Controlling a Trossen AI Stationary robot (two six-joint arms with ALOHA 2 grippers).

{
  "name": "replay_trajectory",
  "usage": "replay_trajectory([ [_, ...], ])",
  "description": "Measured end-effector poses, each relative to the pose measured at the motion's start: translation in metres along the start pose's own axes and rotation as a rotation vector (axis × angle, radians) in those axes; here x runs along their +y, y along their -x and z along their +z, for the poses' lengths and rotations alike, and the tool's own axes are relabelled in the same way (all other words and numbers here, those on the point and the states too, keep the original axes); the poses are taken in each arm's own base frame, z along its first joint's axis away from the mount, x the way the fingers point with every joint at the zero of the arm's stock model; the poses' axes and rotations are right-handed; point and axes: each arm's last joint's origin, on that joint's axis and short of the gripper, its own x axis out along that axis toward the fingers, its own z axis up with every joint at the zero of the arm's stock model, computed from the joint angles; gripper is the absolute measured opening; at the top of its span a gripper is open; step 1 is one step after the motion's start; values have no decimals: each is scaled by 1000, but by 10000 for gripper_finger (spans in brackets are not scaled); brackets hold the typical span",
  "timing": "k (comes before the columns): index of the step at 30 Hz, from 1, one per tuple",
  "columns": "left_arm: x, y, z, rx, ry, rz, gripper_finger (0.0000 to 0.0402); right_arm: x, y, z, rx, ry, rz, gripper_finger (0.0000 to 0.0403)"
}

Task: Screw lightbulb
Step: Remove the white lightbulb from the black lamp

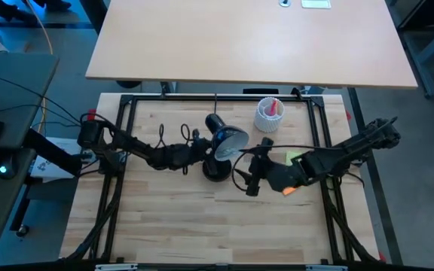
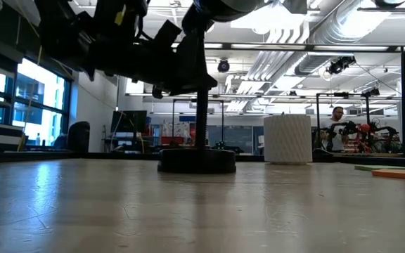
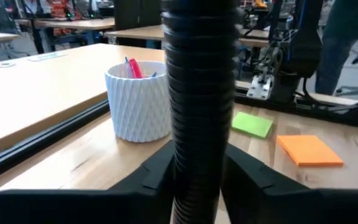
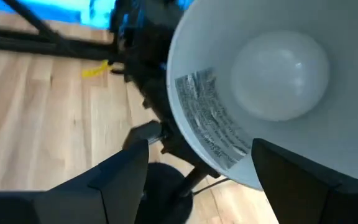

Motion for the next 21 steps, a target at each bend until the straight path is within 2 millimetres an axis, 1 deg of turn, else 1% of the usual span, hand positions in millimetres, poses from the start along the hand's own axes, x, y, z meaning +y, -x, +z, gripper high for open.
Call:
replay_trajectory([
  [5,-8,5,-2,5,-37,45,143,2,21,3,-73,-163,-189,283],
  [8,-10,7,-4,18,-50,63,166,4,25,3,-94,-238,-217,283],
  [11,-12,10,-3,46,-68,47,188,9,21,2,-70,-196,-157,283],
  [14,-15,17,0,93,-98,39,208,14,15,-1,-49,-114,-148,283],
  [18,-15,34,9,197,-132,31,225,15,10,2,-60,9,-158,283],
  [21,-10,50,18,276,-149,79,229,15,6,6,-78,101,-160,283],
])
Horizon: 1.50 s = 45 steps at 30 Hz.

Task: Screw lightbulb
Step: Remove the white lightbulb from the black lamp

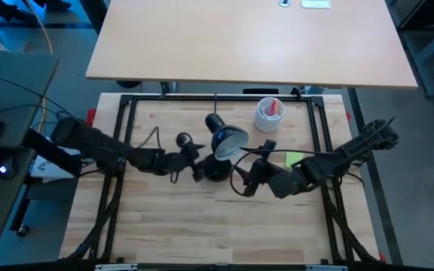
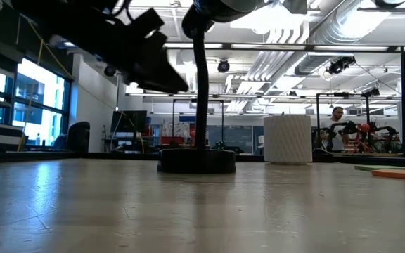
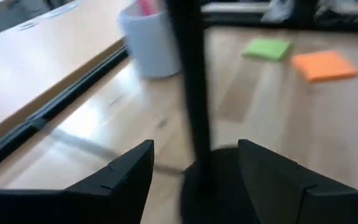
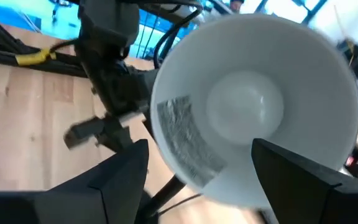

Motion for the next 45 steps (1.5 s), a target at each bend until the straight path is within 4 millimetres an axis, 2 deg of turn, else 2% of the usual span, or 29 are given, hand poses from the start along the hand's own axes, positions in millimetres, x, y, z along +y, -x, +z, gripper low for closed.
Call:
replay_trajectory([
  [5,23,26,-9,18,42,97,225,-2,-3,5,-27,16,-37,282],
  [10,49,36,-16,-164,204,32,225,2,-8,4,-13,82,-126,266],
  [13,65,33,-17,-259,284,34,225,8,-16,4,-19,49,-175,251],
  [15,75,27,-18,-266,283,84,224,9,-22,5,-34,-38,-212,246],
  [18,88,19,-15,-263,275,118,224,11,-30,4,-32,-55,-234,244],
  [21,101,13,-4,-293,270,64,224,10,-30,6,-43,-91,-242,244],
  [25,119,6,14,-336,180,43,224,6,-30,8,-65,-181,-231,247],
  [30,140,-2,33,-384,130,17,224,3,-34,7,-56,-158,-220,285],
  [33,146,-7,42,-410,112,-62,224,-1,-39,7,-50,-166,-235,307],
  [37,147,-13,49,-426,80,-96,224,-8,-47,6,-54,-232,-239,314],
  [42,139,-18,53,-427,74,-135,224,-15,-56,5,-61,-341,-220,314],
  [45,132,-18,57,-440,69,-162,224,-17,-60,4,-64,-349,-177,314],
])
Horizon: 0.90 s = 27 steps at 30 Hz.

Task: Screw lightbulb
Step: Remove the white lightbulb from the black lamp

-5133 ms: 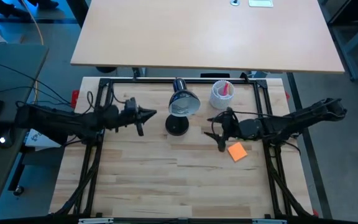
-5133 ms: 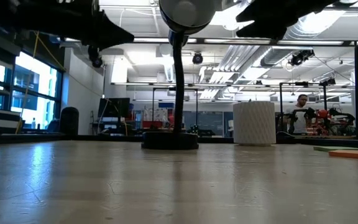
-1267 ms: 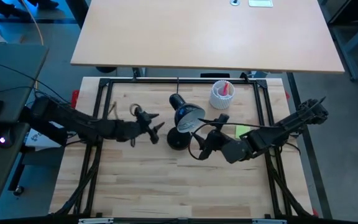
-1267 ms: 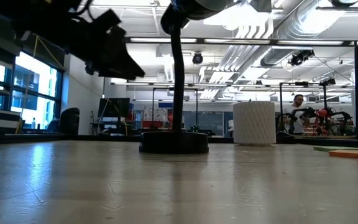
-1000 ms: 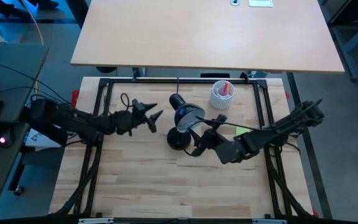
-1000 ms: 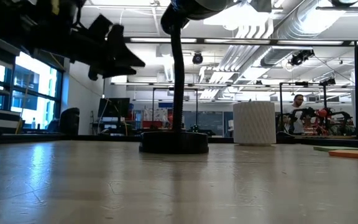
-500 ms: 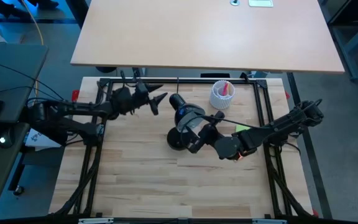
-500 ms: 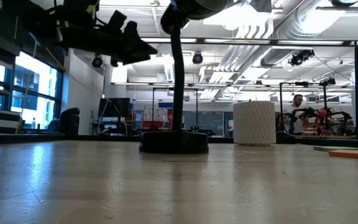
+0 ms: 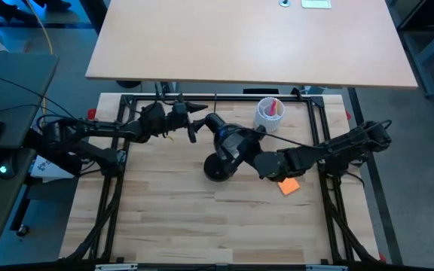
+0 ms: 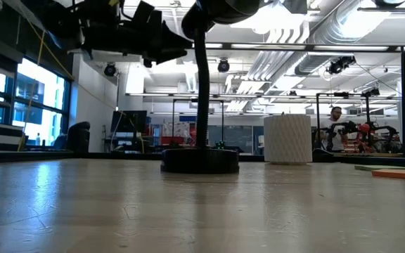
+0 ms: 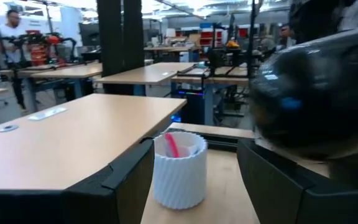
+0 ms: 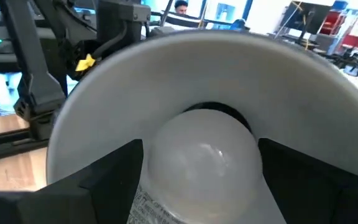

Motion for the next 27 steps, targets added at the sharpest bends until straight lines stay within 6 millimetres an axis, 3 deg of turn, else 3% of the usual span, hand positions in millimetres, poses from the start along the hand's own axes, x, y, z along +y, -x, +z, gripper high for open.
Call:
replay_trajectory([
  [5,-11,0,3,-26,-8,-27,224,-2,-2,0,3,13,3,314],
  [12,-15,0,4,-34,0,-42,224,-2,-3,-3,22,206,1,306],
  [20,-15,0,3,-23,8,-43,224,-2,-3,-4,27,533,11,270],
  [27,-16,0,1,0,9,-51,224,-2,-2,-7,46,885,22,268],
])
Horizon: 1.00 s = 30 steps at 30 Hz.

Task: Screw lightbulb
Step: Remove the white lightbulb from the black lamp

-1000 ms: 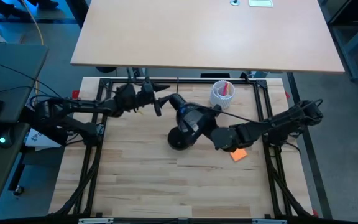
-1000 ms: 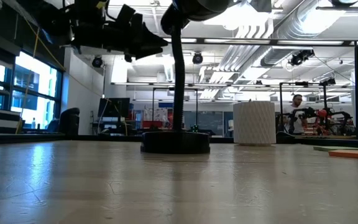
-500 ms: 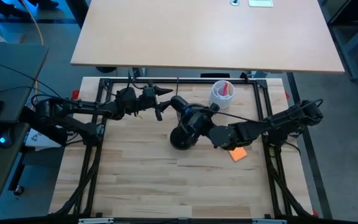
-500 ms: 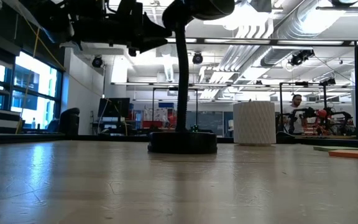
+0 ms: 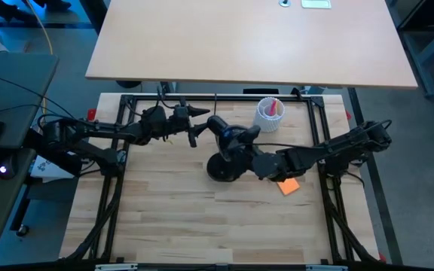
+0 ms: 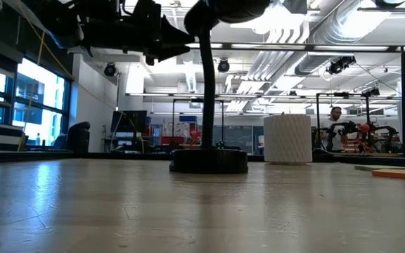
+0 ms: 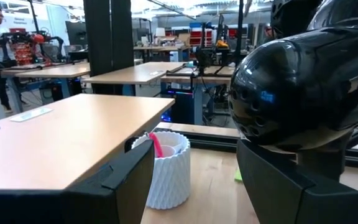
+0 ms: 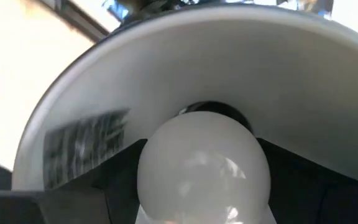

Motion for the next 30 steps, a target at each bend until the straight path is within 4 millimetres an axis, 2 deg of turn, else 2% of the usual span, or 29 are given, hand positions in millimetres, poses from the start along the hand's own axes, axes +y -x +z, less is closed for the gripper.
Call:
replay_trajectory([
  [10,0,0,-1,13,0,1,224,2,0,-2,14,578,13,268],
  [13,0,0,-1,14,4,1,224,2,1,-2,21,689,9,268],
  [22,0,0,-2,21,5,4,224,7,12,4,-3,760,3,267],
  [30,0,0,-2,22,8,5,224,4,7,1,19,554,-5,271],
])
